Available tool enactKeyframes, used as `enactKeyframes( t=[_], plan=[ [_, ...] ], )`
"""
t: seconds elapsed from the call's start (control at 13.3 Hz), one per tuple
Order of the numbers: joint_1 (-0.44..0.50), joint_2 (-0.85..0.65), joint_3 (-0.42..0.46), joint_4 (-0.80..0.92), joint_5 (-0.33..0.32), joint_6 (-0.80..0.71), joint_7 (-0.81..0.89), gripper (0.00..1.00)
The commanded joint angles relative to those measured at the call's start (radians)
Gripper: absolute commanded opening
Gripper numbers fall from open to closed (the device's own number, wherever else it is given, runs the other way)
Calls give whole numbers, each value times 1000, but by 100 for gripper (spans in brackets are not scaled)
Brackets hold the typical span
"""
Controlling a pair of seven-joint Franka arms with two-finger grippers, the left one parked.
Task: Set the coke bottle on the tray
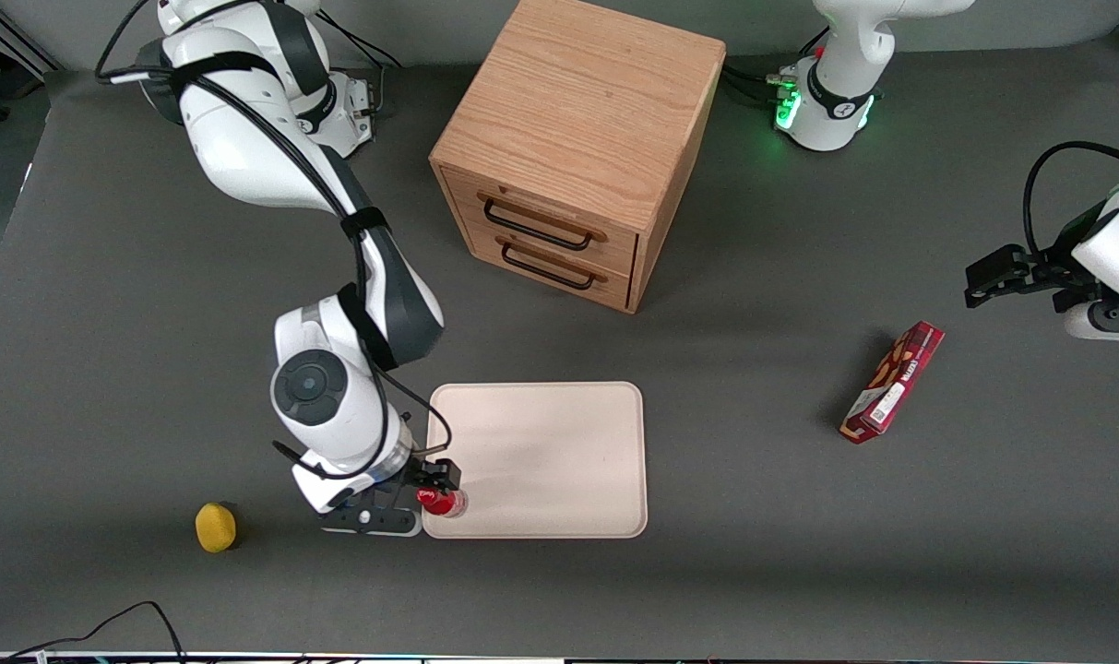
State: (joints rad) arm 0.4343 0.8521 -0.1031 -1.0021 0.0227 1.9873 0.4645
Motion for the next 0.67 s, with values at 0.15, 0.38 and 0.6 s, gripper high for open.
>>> enactKeyframes(
  t=[0.15, 0.38, 0.6],
  plan=[
    [-72, -483, 14, -560, 20, 13, -90, 100],
    [-162, -759, 17, -840, 20, 15, -223, 100],
    [-247, -907, 16, -885, 20, -127, -245, 100]
  ],
)
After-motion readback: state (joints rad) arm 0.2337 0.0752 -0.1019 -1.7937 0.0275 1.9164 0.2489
